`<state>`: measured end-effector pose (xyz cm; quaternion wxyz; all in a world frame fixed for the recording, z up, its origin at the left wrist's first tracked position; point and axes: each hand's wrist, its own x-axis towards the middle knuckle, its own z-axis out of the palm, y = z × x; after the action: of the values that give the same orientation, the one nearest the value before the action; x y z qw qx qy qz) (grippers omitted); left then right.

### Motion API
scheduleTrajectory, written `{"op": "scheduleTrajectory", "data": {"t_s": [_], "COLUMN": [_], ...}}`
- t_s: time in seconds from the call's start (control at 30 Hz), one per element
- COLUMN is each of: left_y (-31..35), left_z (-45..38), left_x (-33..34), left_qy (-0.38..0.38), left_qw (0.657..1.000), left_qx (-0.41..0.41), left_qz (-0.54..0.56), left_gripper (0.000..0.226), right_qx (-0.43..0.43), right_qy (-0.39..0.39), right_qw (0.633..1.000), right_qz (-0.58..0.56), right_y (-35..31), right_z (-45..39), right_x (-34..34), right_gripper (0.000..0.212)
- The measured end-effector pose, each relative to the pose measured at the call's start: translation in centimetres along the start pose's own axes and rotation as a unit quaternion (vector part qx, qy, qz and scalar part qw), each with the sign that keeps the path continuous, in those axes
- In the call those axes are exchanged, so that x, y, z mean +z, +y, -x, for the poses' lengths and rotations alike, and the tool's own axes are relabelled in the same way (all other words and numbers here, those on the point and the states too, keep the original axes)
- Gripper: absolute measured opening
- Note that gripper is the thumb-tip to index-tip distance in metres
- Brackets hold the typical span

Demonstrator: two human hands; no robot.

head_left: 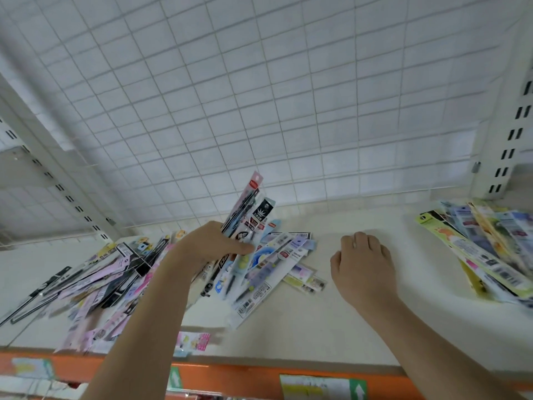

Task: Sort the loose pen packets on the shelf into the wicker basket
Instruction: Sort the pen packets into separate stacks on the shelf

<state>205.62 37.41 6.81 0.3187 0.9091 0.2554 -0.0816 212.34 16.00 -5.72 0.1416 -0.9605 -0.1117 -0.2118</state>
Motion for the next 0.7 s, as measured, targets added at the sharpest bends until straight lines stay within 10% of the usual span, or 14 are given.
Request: {"op": "scheduleTrajectory", "data": {"t_s": [0.43, 0.7], "left_y": [-0.4, -0.2], "left_z": [-0.3, -2.4], "left_x": [0.3, 2.7], "left_qy": [0.015, 0.055], "left_qw": [0.999, 0.992], "left_qx": [0.029, 0.065], "left_qz": [-0.002, -0.09], "left_gripper": [0.024, 0.03], "right_qx": [0.005, -0.012], "right_qy": [-0.002, 0.023], "right_qw": [1.0, 1.0], "right_qz": [0.011, -0.007], "right_y": [0.2, 0.2], "right_z": [0.1, 0.1], "right_x": [0.2, 0.2], "right_gripper": [0.015, 0.038]}}
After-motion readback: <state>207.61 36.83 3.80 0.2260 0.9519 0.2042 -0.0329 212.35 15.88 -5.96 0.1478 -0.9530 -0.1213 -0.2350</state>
